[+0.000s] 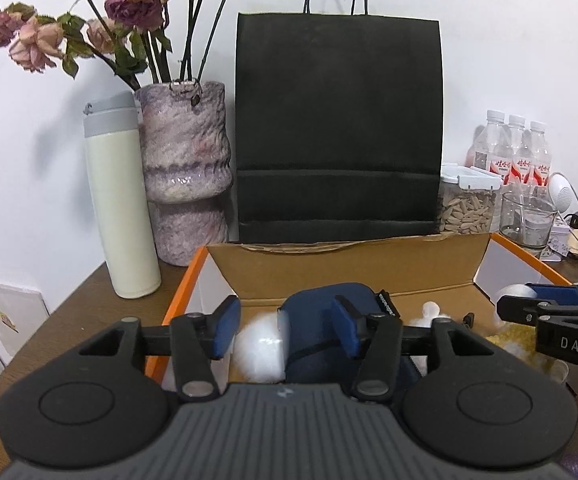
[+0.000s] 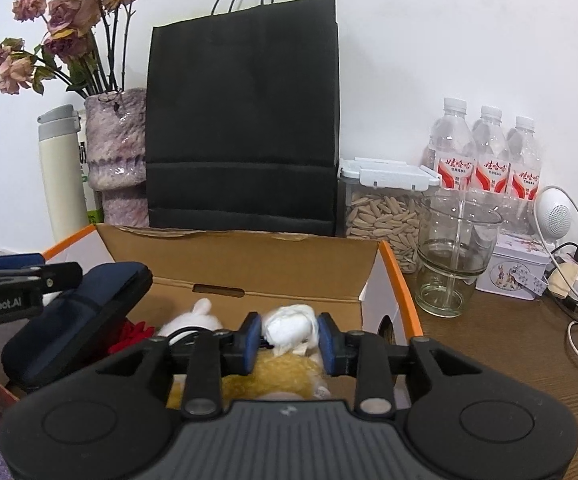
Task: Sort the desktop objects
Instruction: 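Lower tissue and bottle cap into the box and open both tools, then withdraw both tools from the box back toward the table items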
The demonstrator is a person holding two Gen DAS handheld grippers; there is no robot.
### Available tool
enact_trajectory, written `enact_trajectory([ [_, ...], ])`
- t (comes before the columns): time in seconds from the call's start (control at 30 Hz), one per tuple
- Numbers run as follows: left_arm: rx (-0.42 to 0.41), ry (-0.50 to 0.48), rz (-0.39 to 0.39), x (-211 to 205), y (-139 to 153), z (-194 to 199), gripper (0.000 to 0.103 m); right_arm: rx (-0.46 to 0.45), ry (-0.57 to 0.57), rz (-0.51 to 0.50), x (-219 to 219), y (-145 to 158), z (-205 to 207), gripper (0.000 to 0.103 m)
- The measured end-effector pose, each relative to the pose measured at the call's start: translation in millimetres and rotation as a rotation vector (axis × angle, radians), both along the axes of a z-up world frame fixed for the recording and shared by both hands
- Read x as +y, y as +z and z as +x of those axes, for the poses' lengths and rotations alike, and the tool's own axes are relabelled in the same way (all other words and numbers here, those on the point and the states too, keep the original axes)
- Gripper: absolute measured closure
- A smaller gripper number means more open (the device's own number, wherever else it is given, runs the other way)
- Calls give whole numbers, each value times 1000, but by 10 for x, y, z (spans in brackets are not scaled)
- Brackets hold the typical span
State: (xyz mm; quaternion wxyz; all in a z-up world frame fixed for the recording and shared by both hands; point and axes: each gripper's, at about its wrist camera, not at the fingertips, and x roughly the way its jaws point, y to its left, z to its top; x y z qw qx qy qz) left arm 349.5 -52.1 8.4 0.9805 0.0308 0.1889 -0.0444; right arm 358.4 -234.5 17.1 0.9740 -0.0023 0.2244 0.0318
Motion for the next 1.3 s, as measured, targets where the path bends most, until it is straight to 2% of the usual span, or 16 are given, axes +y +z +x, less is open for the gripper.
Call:
enact_trajectory([
  [0.13,-26,3,13,-24,18,-43,34,-17,-2,-1,12,20,-31,43],
  [0.2,-43,7,18,-34,29,-67,19,-27,-3,-3,19,32,-45,35],
  [0.23,-52,8,17,-36,33,-83,16,-31,-3,-2,21,38,-50,25],
  [0.3,-75,12,14,-37,48,-114,0,-39,-2,-1,23,43,-59,12],
  [0.4,-103,14,12,-45,54,-146,0,-45,1,-10,39,43,-66,3],
  [1.0,-106,9,26,-91,20,-172,0,-40,11,-35,102,4,-95,2],
  [1.3,-150,43,-15,-37,54,-273,0,-46,9,-37,120,0,-119,2],
])
